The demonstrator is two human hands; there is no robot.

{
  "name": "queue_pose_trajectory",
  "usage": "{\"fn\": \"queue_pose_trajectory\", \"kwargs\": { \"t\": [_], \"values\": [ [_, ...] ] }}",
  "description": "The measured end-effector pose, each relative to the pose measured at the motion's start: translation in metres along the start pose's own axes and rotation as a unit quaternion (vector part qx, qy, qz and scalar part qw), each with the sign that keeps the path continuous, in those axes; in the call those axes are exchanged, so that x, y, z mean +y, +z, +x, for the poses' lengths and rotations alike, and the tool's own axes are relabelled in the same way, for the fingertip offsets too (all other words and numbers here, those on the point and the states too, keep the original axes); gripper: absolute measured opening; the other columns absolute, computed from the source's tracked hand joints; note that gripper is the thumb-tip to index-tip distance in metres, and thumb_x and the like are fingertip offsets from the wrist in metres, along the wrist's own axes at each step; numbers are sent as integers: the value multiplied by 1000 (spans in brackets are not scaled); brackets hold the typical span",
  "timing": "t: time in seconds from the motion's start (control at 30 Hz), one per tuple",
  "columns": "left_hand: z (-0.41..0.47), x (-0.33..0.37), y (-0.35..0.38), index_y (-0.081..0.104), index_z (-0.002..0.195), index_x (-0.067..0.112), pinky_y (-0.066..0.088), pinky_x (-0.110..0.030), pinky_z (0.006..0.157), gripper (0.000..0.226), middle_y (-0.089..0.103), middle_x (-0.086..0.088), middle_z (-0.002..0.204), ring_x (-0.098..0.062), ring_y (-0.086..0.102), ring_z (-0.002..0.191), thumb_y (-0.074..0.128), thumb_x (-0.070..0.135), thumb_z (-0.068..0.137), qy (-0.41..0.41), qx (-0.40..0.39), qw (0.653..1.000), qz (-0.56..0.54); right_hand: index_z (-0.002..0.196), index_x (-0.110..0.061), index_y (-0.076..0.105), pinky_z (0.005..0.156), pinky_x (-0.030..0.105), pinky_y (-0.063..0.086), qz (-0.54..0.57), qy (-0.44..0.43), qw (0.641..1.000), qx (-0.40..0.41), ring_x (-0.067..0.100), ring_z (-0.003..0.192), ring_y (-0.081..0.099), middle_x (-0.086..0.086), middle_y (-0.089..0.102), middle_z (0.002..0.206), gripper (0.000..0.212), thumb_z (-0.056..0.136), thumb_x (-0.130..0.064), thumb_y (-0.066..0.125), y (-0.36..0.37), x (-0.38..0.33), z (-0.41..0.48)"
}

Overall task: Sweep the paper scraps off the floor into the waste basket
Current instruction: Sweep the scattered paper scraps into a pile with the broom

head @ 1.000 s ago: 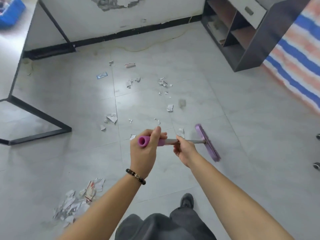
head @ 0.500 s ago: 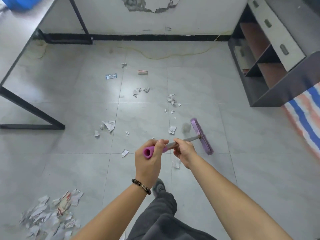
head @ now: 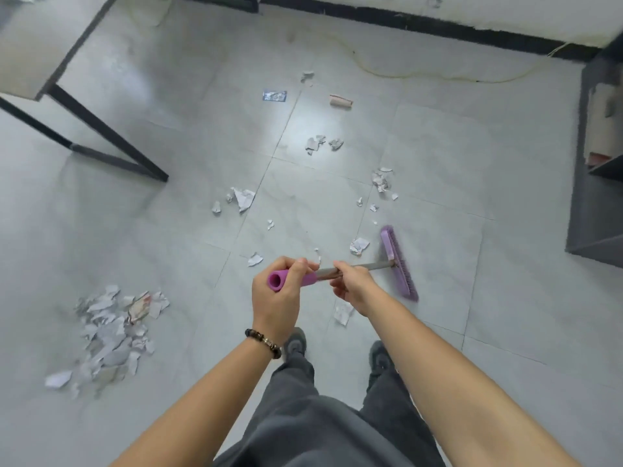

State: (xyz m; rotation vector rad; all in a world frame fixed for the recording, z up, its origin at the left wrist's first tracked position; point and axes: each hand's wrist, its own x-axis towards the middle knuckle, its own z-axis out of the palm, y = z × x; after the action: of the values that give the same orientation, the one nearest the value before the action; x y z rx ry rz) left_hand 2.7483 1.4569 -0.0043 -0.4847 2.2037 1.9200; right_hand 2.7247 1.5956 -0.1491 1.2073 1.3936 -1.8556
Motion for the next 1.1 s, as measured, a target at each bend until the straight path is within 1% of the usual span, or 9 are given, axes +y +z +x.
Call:
{"fn": "queue_pose_trajectory", "kwargs": {
  "t": [0.2, 0.33, 0.43, 0.53, 0.63, 0.73, 0.87, 0.97, 1.1],
  "values": [
    [-51, 20, -9, 63, 60, 1, 59, -51, 73, 28, 71, -16, 68, -31, 70, 73, 54, 15, 83, 3, 299, 951, -78, 93, -8, 57, 55, 23, 50, -79, 56, 986, -138, 11, 54, 53, 3, 53, 69, 14, 91, -22, 57, 49, 25, -25],
    [-77, 41, -8, 61, 57, 6, 57, -42, 67, 29, 70, -15, 68, -22, 69, 70, 54, 11, 84, 2, 377, 920, -104, 100, -9, 53, 57, 23, 51, -99, 53, 976, -188, 11, 56, 51, 3, 51, 71, 20, 88, -23, 60, 63, 27, -52],
    [-92, 45, -14, 60, 56, 8, 57, -42, 65, 31, 70, -20, 73, -26, 69, 75, 52, 9, 87, 1, 401, 909, -118, 100, -11, 55, 65, 24, 52, -116, 39, 976, -180, 10, 53, 48, 0, 48, 67, 18, 88, -25, 59, 68, 32, -64],
    [-99, 39, -18, 58, 60, 4, 57, -42, 63, 29, 70, -24, 76, -31, 70, 75, 49, 4, 87, 7, 391, 912, -125, 94, -11, 60, 69, 25, 52, -124, 31, 979, -162, 11, 50, 47, -1, 47, 63, 15, 90, -25, 60, 58, 31, -65],
    [-97, 27, -15, 58, 61, 6, 58, -47, 69, 28, 71, -15, 68, -31, 70, 75, 48, 1, 87, 5, 333, 933, -138, 84, -11, 54, 66, 25, 51, -114, 26, 985, -126, 12, 51, 45, 0, 45, 60, 13, 92, -20, 58, 37, 25, -57],
    [-87, 11, -11, 61, 56, 18, 59, -45, 72, 27, 72, -17, 72, -35, 70, 81, 50, 9, 79, -10, 252, 957, -145, 92, -9, 55, 59, 23, 51, -104, 19, 991, -79, 13, 56, 48, 2, 47, 65, 10, 94, -19, 57, 15, 24, -45],
    [-76, -19, -26, 65, 60, 12, 59, -46, 74, 23, 71, -24, 80, -40, 67, 88, 50, 10, 79, -10, 168, 978, -123, 97, -7, 57, 60, 24, 51, -92, 34, 995, -29, 13, 62, 53, 4, 53, 74, 14, 95, -20, 56, 8, 45, -33],
    [-75, -41, -66, 61, 73, -10, 59, -43, 74, 23, 72, -20, 80, -36, 68, 87, 51, 9, 79, -10, 128, 988, -90, 96, -8, 55, 60, 24, 50, -79, 50, 996, -8, 13, 61, 53, 4, 52, 74, 10, 96, -18, 52, 36, 83, -32],
    [-70, -61, -168, 63, 72, -10, 59, -43, 72, 23, 73, -17, 76, -30, 69, 82, 52, 9, 79, -29, 170, 981, -87, 93, -11, 53, 56, 24, 49, -86, 67, 994, -25, 12, 59, 51, 3, 51, 71, 8, 96, -18, 51, 136, 143, -43]
  ]
}}
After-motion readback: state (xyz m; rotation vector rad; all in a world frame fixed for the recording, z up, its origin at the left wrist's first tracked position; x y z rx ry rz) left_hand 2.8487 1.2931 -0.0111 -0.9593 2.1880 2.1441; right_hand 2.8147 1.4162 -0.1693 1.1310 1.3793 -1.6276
